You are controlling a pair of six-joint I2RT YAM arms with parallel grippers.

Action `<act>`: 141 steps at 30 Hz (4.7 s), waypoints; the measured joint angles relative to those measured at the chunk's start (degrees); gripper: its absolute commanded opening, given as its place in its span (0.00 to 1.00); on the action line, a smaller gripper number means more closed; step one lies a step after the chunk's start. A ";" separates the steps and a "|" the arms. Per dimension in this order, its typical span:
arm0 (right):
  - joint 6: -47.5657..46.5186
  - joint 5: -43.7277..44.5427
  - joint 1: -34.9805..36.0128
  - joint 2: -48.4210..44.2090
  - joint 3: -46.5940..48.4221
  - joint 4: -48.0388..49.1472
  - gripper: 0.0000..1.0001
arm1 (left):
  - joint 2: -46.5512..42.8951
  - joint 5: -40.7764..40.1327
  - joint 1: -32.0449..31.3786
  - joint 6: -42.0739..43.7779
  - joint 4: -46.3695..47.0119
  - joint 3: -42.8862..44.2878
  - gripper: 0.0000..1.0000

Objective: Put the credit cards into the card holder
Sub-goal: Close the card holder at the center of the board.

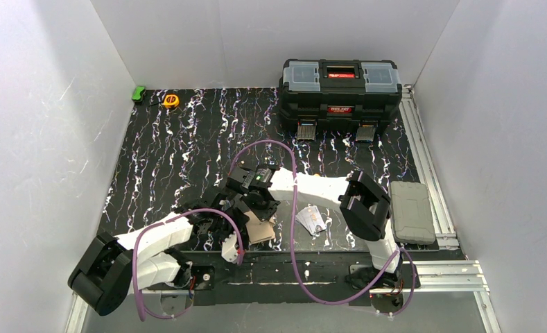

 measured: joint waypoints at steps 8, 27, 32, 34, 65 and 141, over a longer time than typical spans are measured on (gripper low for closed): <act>-1.09 -2.95 0.02 0.02 0.00 0.83 0.01 | -0.04 -0.26 -0.22 -0.02 0.00 0.00 0.22; -3.96 -7.78 -0.09 4.28 1.95 1.79 0.01 | -0.50 -0.83 -0.74 -0.79 -0.33 0.00 0.21; -4.13 -7.74 -0.09 4.39 2.14 1.79 0.01 | -0.72 -0.94 -0.85 -0.90 -0.44 -0.11 0.21; -4.13 -7.74 -0.11 4.39 2.14 1.79 0.01 | -0.79 -0.98 -0.87 -1.01 -0.44 -0.15 0.21; -3.28 -6.29 -1.60 4.39 2.14 3.19 0.01 | -1.60 -1.07 -1.38 -1.46 0.09 -0.87 0.20; -12.24 -7.89 0.35 10.43 9.94 -2.69 0.37 | -2.89 -2.54 -2.82 -5.60 1.99 -2.14 0.19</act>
